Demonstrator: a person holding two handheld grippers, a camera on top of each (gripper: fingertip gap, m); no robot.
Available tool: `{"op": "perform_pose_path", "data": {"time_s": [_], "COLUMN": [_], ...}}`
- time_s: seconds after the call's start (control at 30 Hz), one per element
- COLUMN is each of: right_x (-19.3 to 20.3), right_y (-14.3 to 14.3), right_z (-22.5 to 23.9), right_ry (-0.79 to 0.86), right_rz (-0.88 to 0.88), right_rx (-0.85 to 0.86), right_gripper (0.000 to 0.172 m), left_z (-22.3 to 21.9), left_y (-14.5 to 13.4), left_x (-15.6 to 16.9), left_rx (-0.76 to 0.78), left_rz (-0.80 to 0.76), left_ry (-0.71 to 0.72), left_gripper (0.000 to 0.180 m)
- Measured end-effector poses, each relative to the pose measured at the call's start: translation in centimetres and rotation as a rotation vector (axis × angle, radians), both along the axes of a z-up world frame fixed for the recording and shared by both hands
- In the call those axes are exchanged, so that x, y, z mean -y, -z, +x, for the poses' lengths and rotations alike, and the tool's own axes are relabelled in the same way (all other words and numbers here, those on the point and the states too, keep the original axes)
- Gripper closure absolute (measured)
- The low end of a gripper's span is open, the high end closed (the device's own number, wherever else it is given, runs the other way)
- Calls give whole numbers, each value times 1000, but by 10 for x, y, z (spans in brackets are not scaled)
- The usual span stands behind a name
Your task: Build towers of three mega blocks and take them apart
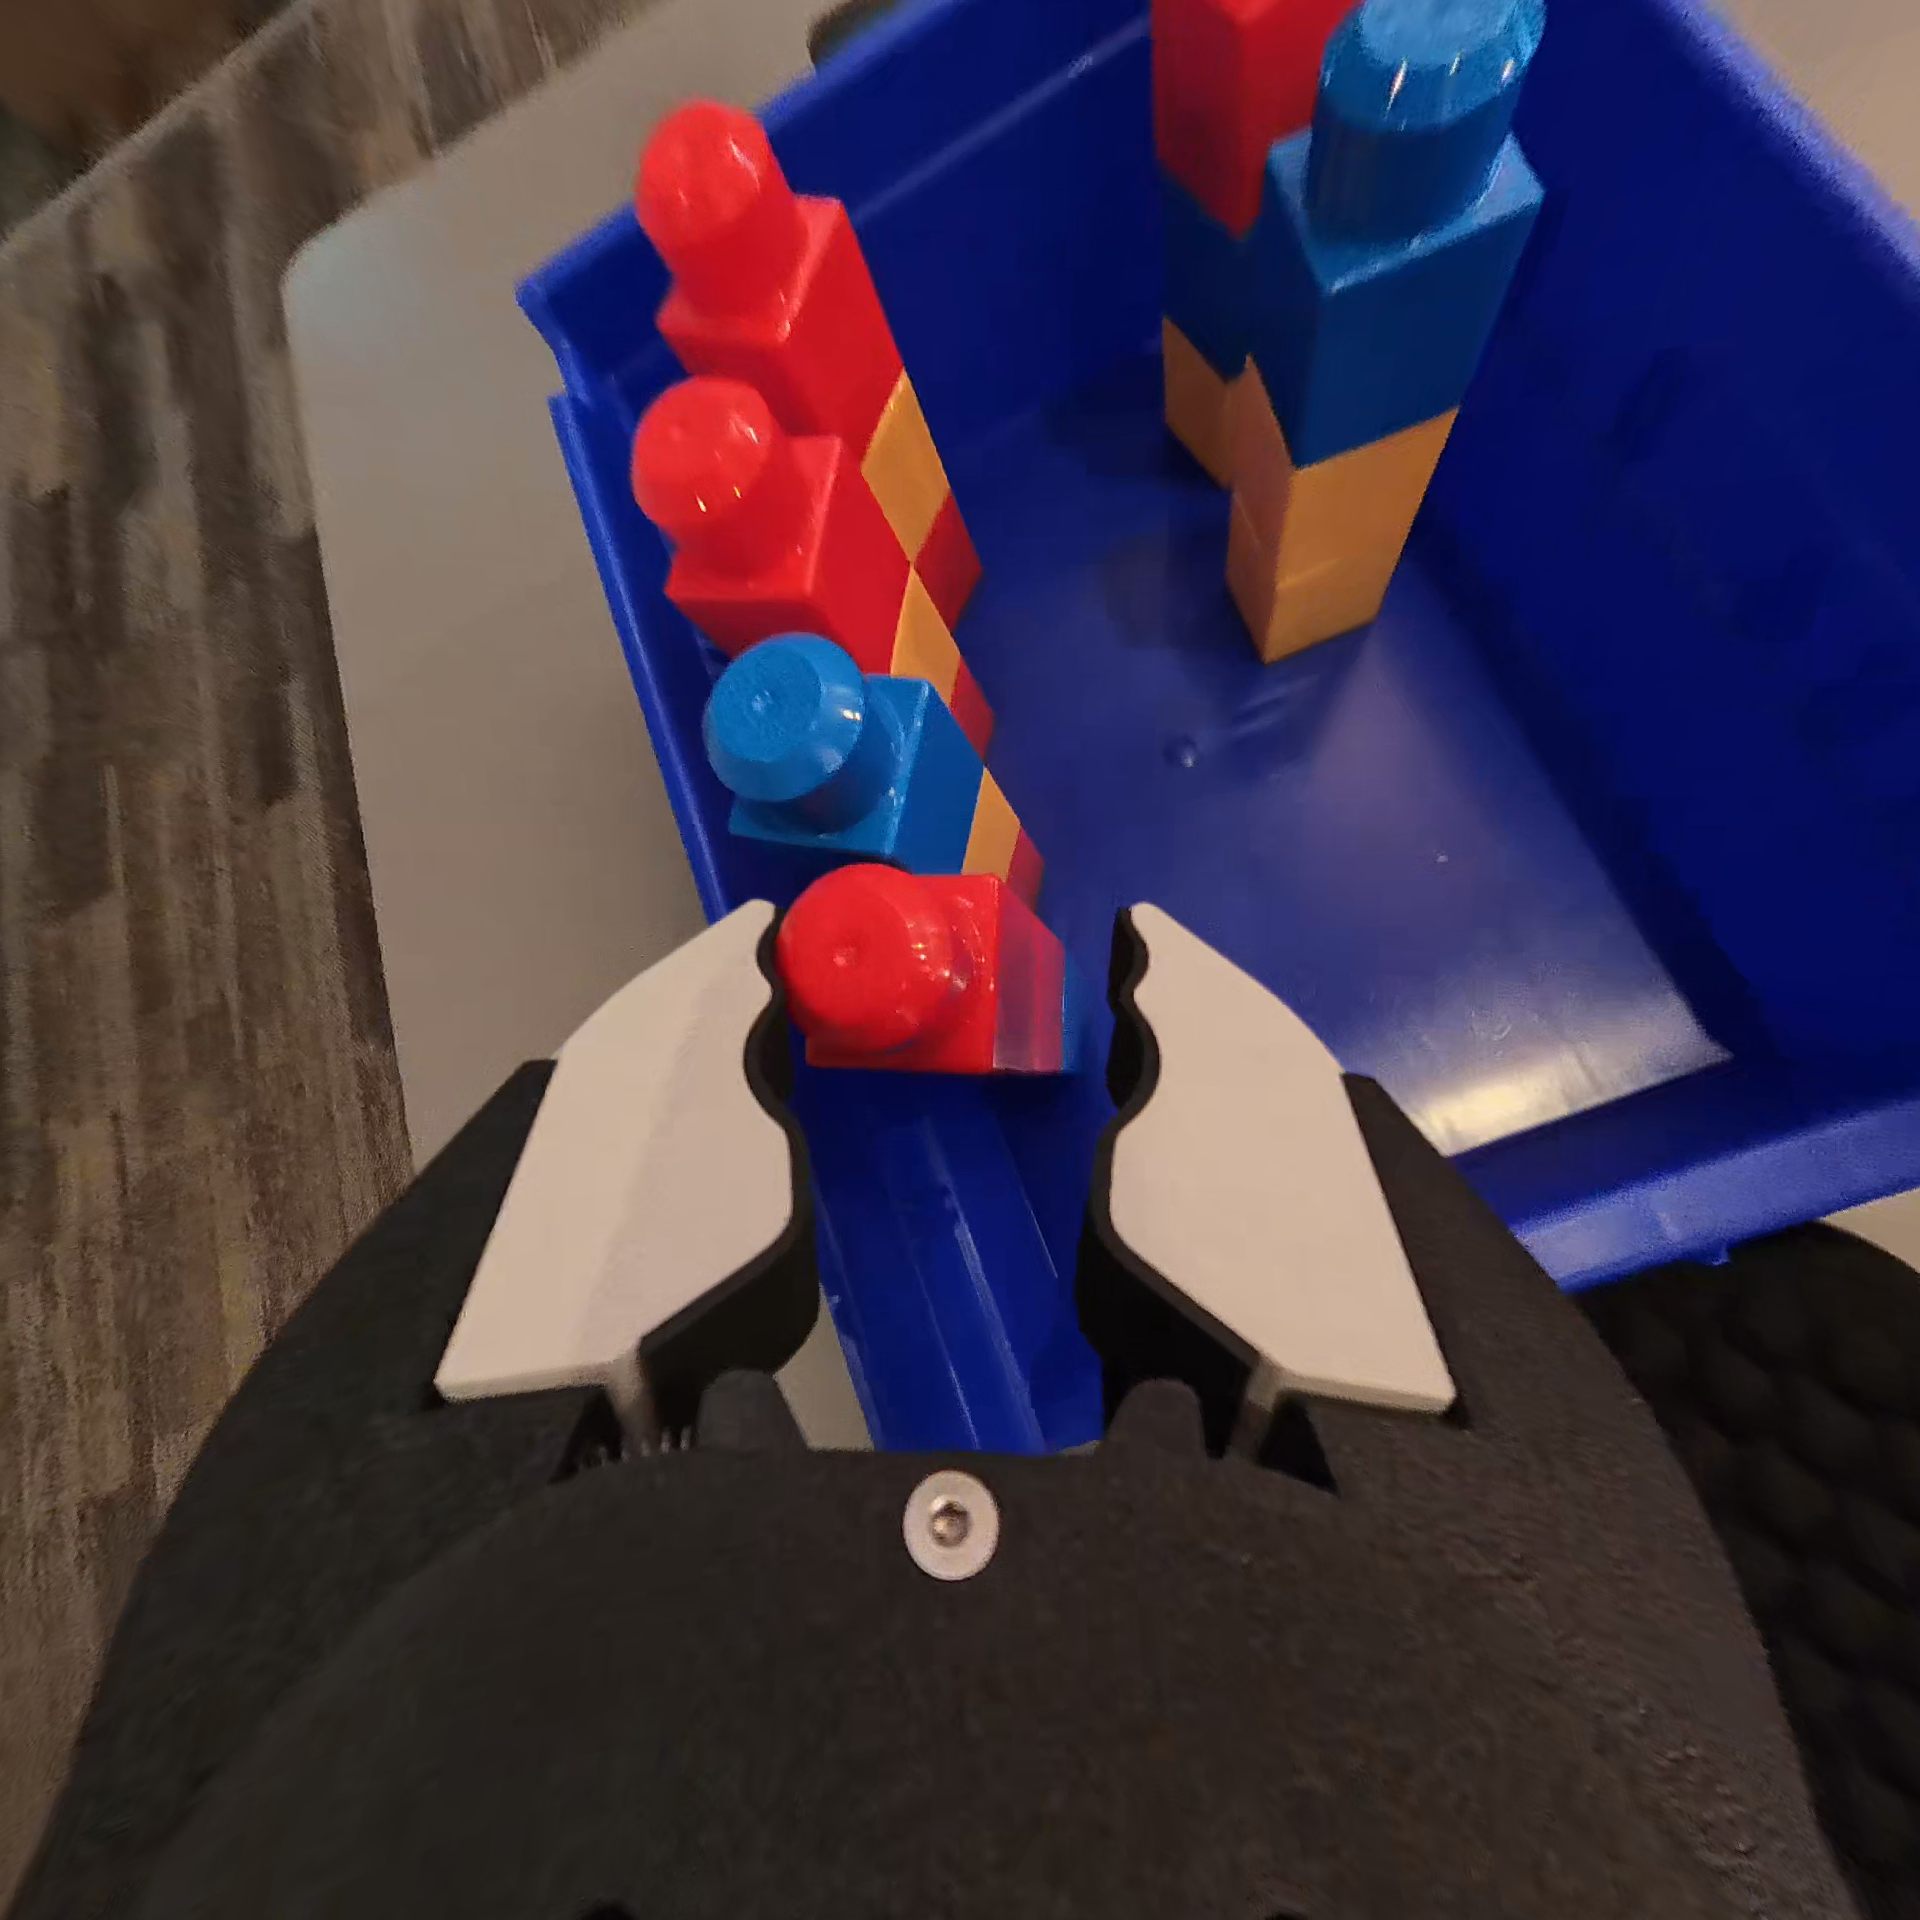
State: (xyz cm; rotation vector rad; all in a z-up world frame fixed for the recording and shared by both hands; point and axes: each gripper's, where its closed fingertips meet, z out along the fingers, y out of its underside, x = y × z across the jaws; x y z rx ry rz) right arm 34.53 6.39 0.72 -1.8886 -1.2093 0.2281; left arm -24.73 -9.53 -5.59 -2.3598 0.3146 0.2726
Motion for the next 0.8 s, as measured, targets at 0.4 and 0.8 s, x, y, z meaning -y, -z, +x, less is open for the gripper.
{"op": "perform_pose_path", "data": {"time_s": [0.4, 0.8], "right_x": [7, 174], "right_y": [-2, -98], "right_z": [-19, -249], "right_ry": [-64, -875], "right_rz": [3, -178], "right_rx": [22, -574], "right_gripper": [101, 95], "left_z": [9, 233], "left_y": [9, -179], "left_x": [21, 37], "left_rx": [77, 341], "left_rz": [-126, 209], "left_ry": [37, 747], "left_gripper": [141, 141]}}
